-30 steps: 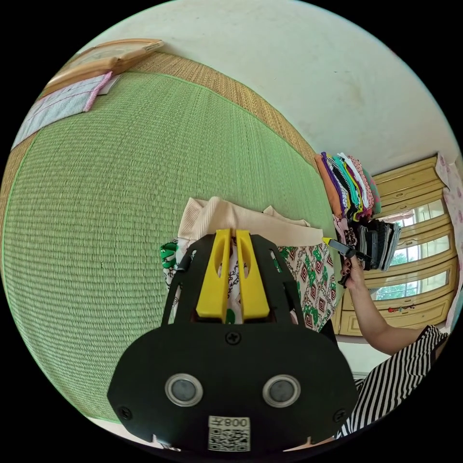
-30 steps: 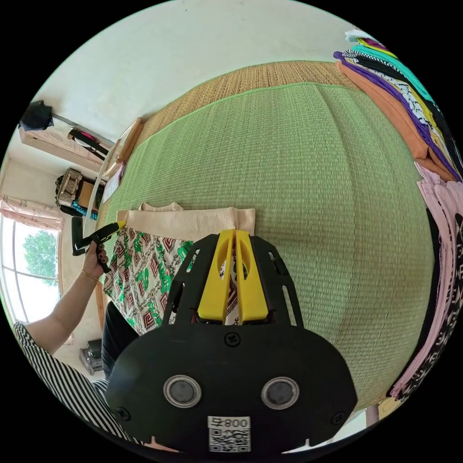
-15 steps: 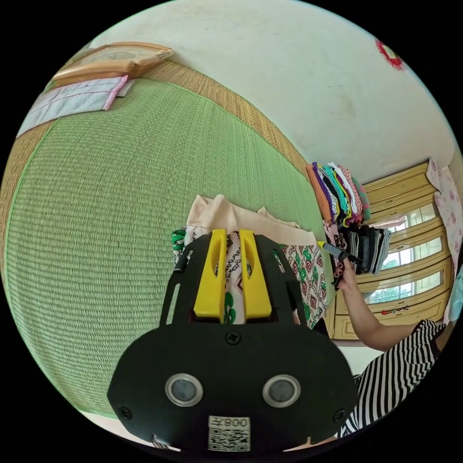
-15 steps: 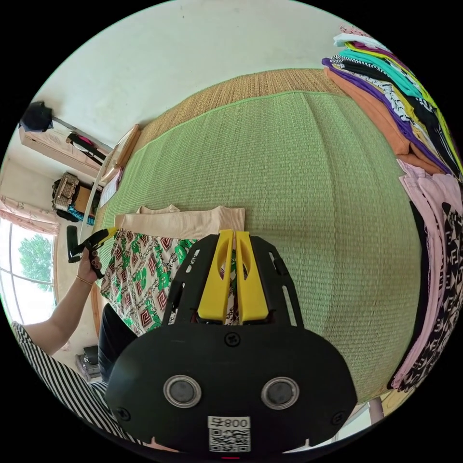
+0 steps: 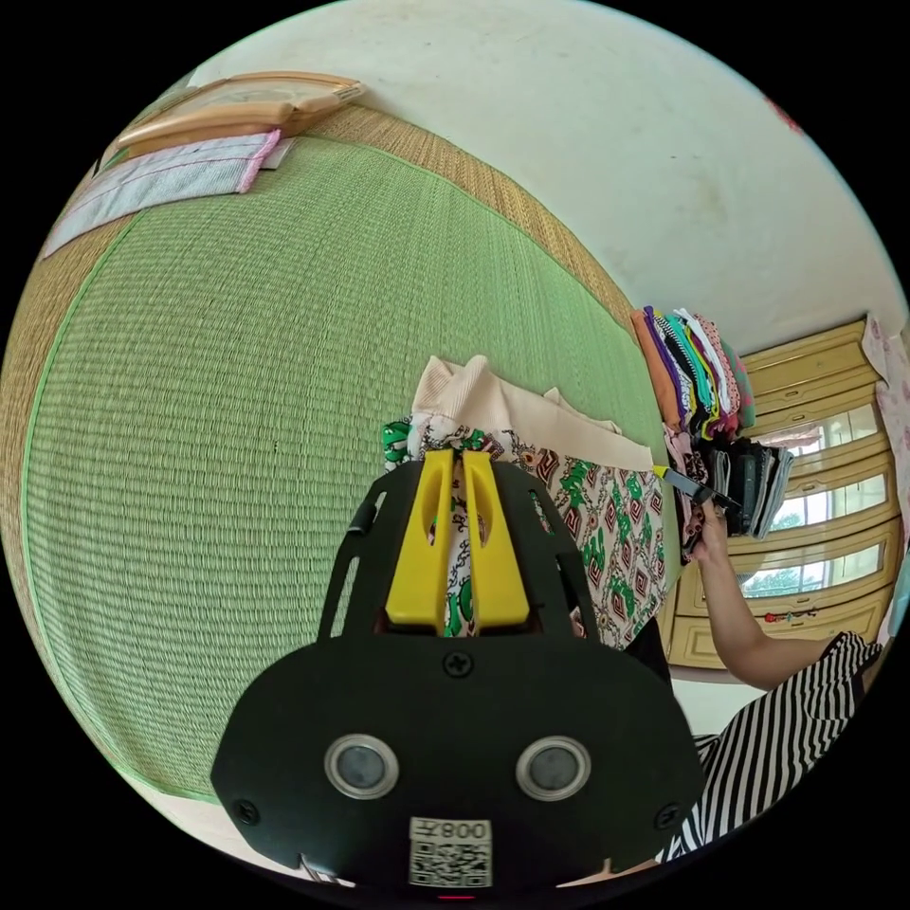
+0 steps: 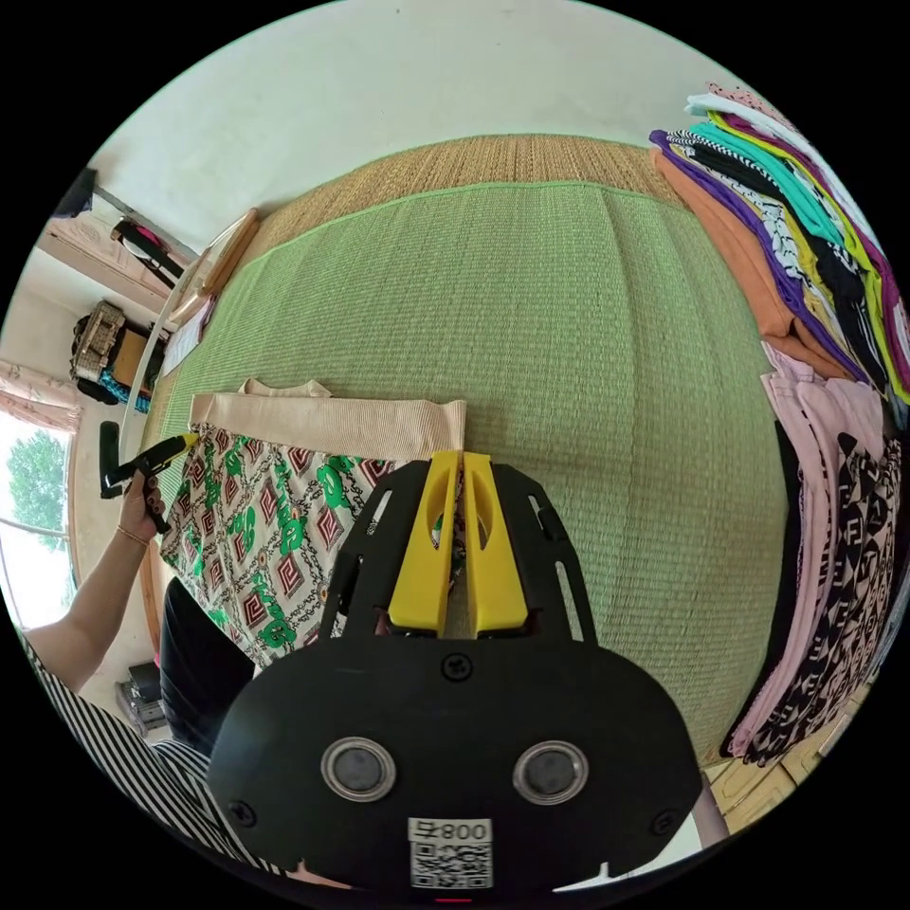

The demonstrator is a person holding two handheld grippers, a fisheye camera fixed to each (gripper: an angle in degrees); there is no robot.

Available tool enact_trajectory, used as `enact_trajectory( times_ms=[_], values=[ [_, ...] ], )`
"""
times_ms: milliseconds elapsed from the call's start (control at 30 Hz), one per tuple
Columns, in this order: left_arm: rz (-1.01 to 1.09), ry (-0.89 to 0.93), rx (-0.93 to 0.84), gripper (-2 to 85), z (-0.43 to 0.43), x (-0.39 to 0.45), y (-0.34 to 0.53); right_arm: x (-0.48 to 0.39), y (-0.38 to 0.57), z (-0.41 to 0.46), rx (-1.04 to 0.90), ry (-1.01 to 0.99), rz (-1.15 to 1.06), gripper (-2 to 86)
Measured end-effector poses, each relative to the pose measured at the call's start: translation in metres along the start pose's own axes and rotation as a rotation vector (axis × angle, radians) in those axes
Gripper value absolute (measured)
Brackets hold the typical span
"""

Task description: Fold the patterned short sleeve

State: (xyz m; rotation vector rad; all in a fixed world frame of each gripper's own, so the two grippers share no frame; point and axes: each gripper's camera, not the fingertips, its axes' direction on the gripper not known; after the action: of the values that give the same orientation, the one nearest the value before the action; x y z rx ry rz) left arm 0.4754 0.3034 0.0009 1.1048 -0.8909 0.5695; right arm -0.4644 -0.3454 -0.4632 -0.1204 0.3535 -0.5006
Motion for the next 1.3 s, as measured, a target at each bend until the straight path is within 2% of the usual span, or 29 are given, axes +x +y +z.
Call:
enact_trajectory(
  times_ms=[200, 567, 767, 1000, 1167, 1300],
  values=[
    [-0.002, 0.005, -0.002, 2.4, -0.005, -0.014, 0.01, 0.01, 0.005, 0.017, -0.033, -0.013, 0.036, 0.3],
    [-0.032, 0.031, 0.098, 5.0, -0.049, -0.038, 0.043, -0.012, 0.035, 0.002, 0.04, -0.068, 0.031, 0.4],
    [-0.075, -0.016, 0.039, 1.9, -0.048, -0.061, 0.06, -0.016, 0.06, 0.033, -0.03, -0.076, 0.051, 0.0],
    [-0.103, -0.022, 0.077, 1.9, -0.071, -0.073, 0.074, -0.016, 0.059, 0.049, -0.028, -0.072, 0.069, -0.2],
    [-0.079, 0.032, 0.084, 5.5, -0.105, -0.074, 0.111, -0.016, 0.08, 0.043, -0.008, -0.087, 0.08, 0.9],
    [-0.067, 0.078, 0.018, 7.3, -0.123, -0.073, 0.156, -0.017, 0.123, 0.037, -0.034, -0.14, 0.069, 3.3]
  ],
)
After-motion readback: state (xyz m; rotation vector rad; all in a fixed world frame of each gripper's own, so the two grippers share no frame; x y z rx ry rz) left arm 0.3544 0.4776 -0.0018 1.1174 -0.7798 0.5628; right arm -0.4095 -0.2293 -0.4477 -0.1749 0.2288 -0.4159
